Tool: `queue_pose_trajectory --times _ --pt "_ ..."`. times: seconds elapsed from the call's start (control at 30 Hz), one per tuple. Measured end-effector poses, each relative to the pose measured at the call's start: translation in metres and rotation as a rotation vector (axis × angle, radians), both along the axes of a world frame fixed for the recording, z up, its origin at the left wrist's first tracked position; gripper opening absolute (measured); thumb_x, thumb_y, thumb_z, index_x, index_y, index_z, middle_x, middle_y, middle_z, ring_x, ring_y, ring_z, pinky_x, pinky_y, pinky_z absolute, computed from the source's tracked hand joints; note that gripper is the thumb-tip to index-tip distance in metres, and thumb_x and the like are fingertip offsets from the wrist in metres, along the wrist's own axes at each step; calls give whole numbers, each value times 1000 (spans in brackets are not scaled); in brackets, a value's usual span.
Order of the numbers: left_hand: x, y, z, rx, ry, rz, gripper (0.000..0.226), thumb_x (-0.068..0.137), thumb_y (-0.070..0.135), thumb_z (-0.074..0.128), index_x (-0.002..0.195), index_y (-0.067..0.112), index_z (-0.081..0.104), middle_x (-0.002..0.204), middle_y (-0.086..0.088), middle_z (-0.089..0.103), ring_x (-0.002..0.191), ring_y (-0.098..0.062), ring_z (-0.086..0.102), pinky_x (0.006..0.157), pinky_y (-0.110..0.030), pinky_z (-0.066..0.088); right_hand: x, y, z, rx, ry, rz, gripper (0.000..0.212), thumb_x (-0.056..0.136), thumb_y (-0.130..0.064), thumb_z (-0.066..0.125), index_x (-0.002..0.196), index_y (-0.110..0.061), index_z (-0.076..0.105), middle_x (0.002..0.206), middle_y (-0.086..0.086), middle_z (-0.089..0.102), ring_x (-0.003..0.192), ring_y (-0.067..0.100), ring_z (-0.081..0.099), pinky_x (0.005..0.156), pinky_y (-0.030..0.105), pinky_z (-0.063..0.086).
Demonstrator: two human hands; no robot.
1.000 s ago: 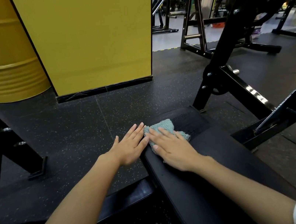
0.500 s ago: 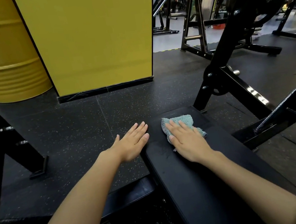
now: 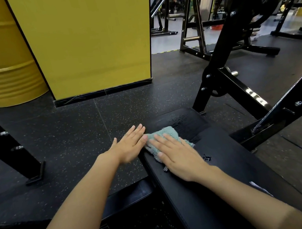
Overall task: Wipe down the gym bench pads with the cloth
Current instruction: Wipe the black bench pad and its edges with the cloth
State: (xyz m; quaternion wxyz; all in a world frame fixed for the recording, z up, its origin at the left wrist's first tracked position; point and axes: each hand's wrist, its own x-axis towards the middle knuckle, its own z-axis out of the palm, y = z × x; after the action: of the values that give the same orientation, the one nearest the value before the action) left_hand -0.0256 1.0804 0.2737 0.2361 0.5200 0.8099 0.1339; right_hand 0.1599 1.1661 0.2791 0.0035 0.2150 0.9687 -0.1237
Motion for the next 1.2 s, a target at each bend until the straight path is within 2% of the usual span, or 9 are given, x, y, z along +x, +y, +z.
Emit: queue_pose_trajectory --times 0.17,0.3,0.43,0.7,0.83,1.07,1.2 --pt "1 -1 0 -3 1 -4 56 104 53 12 156 38 0 160 27 -11 146 3 -16 119 -55 -9 25 58 1 -3 -38 -191 49 108 -36 21 156 -37 12 164 -15 3 151 8 -1 121 39 4" --pt "2 0 -2 -2 12 -1 56 104 52 13 156 37 -1 160 26 -11 147 3 -17 119 -56 -8 27 64 -1 -1 -64 -277 50 108 -36 18 157 -35 8 165 -13 0 152 12 -3 121 41 1" --pt "2 2 -2 -11 36 -3 57 104 52 13 156 36 -1 160 25 -12 147 1 -17 119 -58 -6 16 39 -2 2 -29 -242 51 108 -35 19 158 -34 7 165 -13 0 152 13 -5 121 39 -1" --pt "3 2 -3 -7 96 -8 55 105 49 15 156 36 -1 161 23 -12 148 -1 -16 119 -60 -3 5 1 -4 -36 12 -31 51 108 -36 21 156 -38 8 164 -19 -1 151 7 -6 122 38 -3" --pt "4 0 -4 -12 120 -17 56 105 49 15 156 37 -3 161 22 -14 148 -1 -17 119 -59 -4 16 22 -1 -25 -11 -49 50 108 -38 21 156 -38 8 164 -19 -1 151 5 -6 122 38 -3" --pt "11 -1 3 -59 240 -51 58 106 46 14 157 27 -8 162 13 -18 149 -7 -18 121 -52 -3 58 78 3 28 -83 -253 52 108 -38 20 157 -33 6 165 -13 0 151 8 -3 120 41 -6" --pt "19 1 9 -49 301 -136 56 108 38 16 158 22 -4 164 8 -13 151 -10 -14 123 -46 -3 55 72 2 79 -102 -238 54 108 -37 19 158 -25 4 165 -8 0 152 12 -3 120 39 -9"
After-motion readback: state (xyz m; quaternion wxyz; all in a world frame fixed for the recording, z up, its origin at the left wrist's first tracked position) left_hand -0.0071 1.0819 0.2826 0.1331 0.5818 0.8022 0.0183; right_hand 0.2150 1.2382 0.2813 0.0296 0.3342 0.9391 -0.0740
